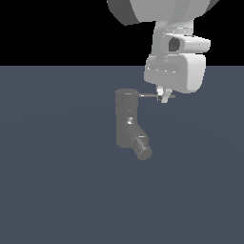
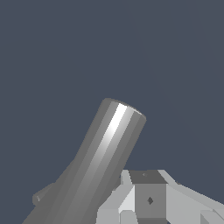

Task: Turn on the faucet by rotating a designated handle.

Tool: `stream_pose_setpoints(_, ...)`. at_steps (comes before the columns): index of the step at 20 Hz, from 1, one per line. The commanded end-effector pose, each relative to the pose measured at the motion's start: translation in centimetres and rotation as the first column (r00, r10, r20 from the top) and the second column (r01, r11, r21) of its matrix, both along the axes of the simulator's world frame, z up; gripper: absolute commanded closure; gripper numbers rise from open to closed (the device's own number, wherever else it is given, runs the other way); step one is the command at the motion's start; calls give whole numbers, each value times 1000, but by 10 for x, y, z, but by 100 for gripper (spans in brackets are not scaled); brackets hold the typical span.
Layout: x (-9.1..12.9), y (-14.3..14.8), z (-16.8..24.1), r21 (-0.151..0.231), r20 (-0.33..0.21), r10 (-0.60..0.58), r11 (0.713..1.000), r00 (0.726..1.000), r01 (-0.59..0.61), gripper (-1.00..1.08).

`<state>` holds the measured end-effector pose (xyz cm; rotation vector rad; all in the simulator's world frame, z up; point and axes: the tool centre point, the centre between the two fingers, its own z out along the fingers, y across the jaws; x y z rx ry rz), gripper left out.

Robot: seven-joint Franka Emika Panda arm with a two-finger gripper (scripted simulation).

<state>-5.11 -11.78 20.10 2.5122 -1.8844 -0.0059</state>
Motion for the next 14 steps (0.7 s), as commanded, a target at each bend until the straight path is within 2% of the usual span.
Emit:
stream_pose_setpoints(1,8,-12,0,-1,3,-14,1000,1000,14,108)
stream_pose_setpoints(14,41,-35,0,-1,4,-23,1000,1000,23,108)
